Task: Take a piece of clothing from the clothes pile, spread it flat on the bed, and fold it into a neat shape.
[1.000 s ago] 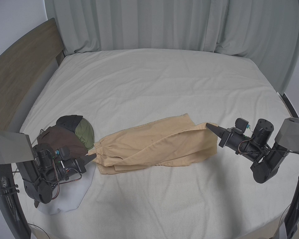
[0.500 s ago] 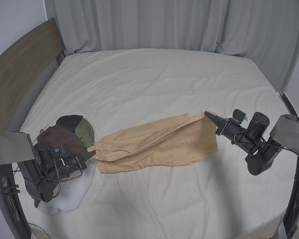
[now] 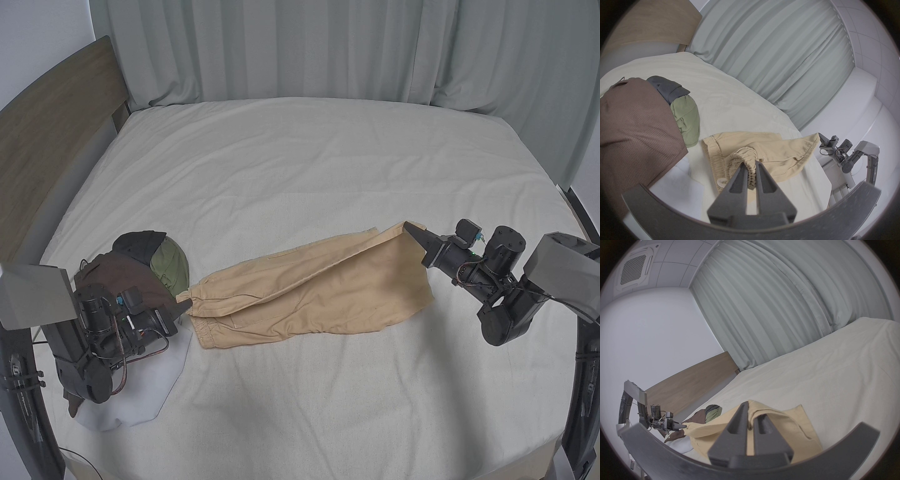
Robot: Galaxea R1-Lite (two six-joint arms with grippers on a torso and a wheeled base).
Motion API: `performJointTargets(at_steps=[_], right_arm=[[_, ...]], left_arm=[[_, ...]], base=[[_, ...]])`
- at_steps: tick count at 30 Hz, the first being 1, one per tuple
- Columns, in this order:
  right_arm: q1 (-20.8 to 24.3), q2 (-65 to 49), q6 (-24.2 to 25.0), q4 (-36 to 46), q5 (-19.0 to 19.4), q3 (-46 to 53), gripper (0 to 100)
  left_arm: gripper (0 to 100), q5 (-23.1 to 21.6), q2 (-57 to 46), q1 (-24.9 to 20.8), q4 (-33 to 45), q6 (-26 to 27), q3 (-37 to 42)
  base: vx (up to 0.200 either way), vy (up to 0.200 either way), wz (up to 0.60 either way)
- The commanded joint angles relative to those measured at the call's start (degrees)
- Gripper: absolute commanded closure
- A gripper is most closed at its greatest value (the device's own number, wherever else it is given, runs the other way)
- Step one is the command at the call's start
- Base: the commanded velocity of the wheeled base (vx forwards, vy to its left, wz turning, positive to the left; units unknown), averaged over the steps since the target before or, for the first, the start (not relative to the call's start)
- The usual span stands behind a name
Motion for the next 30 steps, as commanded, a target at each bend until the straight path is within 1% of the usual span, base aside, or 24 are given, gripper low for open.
performJointTargets(at_steps=[1,11,17,26,30], right_arm=[[0.05,2.94,-0.01,0.02,-0.16,-2.44,100],[0.05,5.31,-0.01,0.10,-0.25,-6.04,100],[0.05,6.37,-0.01,0.37,-0.25,-7.36,100],[0.14,8.92,0.07,3.71,-0.25,-11.93,100],[0.23,9.71,-0.01,4.15,-0.34,-13.25,100]], left_arm=[[100,1.11,1.17,-0.29,-0.05,-1.09,-1.21],[100,3.04,3.20,-1.44,-0.05,-5.40,-3.58],[100,3.04,4.95,-1.44,-0.05,-5.48,-4.37],[100,3.04,7.24,-1.26,-0.05,-5.57,-5.78],[100,3.92,7.68,-1.00,-0.05,-5.66,-6.75]], base=[[0.000,0.000,0.00],[0.000,0.000,0.00],[0.000,0.000,0.00],[0.000,0.000,0.00],[0.000,0.000,0.00]])
